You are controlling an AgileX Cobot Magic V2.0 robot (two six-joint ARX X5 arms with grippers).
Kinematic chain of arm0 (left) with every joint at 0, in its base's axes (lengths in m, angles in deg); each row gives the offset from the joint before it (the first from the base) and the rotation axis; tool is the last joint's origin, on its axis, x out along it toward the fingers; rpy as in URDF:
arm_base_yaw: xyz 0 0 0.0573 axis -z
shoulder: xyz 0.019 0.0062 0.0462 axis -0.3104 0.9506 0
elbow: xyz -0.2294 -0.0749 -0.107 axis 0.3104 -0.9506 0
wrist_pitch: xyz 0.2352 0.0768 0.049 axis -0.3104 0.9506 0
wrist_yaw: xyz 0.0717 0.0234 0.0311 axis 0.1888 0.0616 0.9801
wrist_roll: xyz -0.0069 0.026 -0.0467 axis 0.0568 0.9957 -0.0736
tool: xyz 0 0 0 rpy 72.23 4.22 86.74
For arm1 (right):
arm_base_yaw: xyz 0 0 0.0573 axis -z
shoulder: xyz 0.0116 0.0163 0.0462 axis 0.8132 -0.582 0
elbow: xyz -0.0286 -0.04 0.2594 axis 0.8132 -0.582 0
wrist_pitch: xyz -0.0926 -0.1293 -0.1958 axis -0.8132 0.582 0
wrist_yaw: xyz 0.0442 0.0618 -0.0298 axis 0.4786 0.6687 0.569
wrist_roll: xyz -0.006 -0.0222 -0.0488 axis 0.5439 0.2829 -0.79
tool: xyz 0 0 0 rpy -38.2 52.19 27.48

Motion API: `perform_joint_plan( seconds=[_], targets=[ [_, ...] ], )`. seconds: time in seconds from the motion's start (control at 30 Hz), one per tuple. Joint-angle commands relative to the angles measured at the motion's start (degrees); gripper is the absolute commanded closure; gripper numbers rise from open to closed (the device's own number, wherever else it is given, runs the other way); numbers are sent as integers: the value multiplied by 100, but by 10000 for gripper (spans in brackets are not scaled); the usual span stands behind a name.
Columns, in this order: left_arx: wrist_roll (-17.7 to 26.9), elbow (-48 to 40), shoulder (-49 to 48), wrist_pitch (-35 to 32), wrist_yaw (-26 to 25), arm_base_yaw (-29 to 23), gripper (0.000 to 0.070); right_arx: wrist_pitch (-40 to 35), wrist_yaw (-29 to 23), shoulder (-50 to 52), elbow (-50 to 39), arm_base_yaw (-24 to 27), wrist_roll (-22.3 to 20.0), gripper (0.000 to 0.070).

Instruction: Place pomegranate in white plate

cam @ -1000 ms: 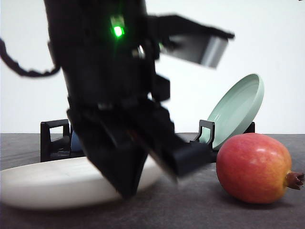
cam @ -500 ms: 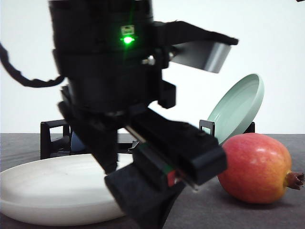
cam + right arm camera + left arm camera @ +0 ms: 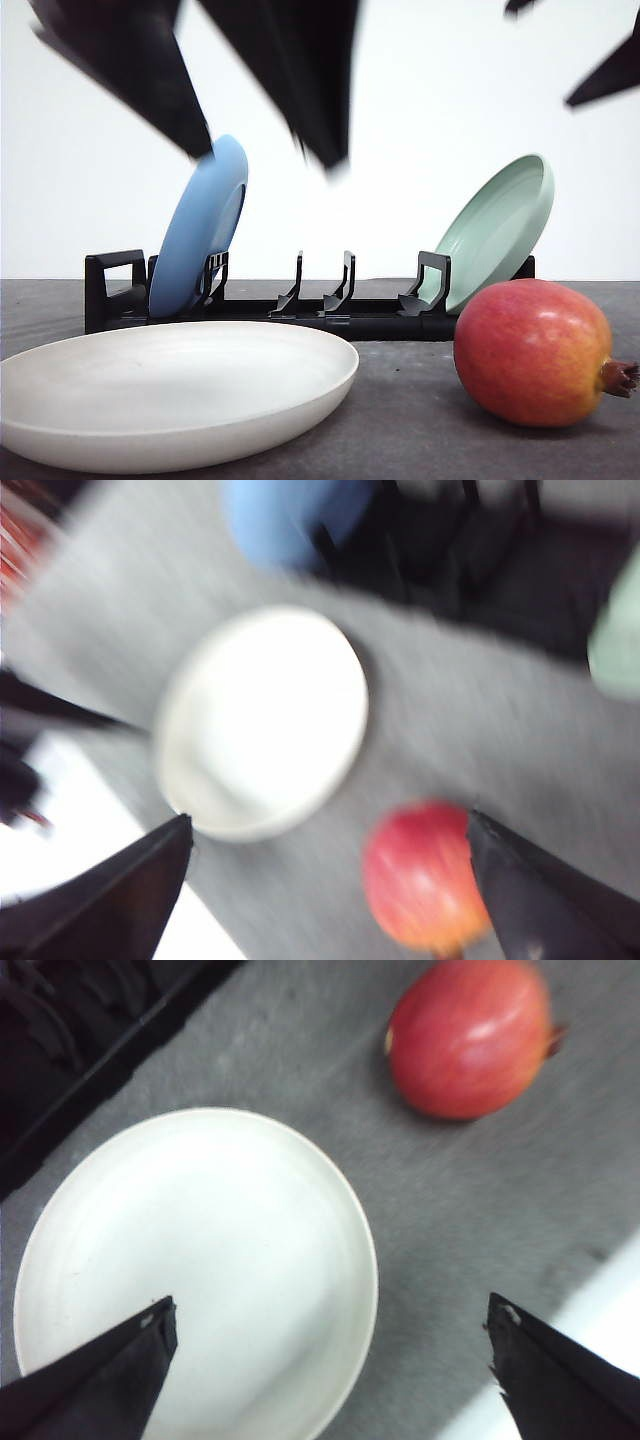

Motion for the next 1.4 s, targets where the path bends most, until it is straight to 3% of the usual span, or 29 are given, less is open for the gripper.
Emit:
perform_joint_plan(
  seconds=[0.0, 0.3, 0.5, 0.77, 1.3, 1.37],
  targets=[
    [-74, 79, -243, 66, -122, 96, 104, 41, -229, -205, 87, -142, -107, 147],
    [49, 79, -1978, 236, -947, 96, 104, 107, -1124, -1074, 87, -728, -269, 0],
    [140, 79, -2978, 452, -1051, 94, 104, 132, -1505, -1574, 87, -1007, -367, 0],
    [-15, 79, -3944, 846, -849, 94, 106, 145, -1576, -2269, 87, -1217, -409, 0],
    [-159, 76, -4408, 1413, -661, 94, 107, -64, -1904, -3392, 87, -1520, -506, 0],
    [-164, 76, -4408, 1410, -664, 94, 108, -57, -1989, -3454, 87, -1525, -500, 91]
  ],
)
